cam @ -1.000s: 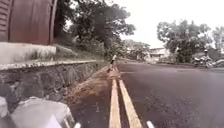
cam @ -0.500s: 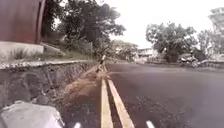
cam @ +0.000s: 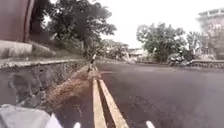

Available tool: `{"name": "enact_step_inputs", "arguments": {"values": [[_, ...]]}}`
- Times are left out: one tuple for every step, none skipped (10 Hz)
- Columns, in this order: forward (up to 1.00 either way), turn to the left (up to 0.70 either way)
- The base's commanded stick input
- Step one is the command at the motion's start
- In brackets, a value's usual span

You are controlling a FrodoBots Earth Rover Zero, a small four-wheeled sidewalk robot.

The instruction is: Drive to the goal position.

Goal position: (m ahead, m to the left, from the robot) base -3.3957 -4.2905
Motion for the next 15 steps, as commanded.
{"name": "enact_step_inputs", "arguments": {"values": [[0.00, -1.00], [0.00, -1.00], [0.00, -1.00], [0.00, -1.00], [0.00, -1.00], [0.00, -1.00], [0.00, -1.00], [0.00, -1.00], [0.00, -1.00], [0.00, -1.00], [0.00, -1.00], [0.00, -1.00], [0.00, -1.00], [0.00, -1.00], [0.00, -1.00]]}}
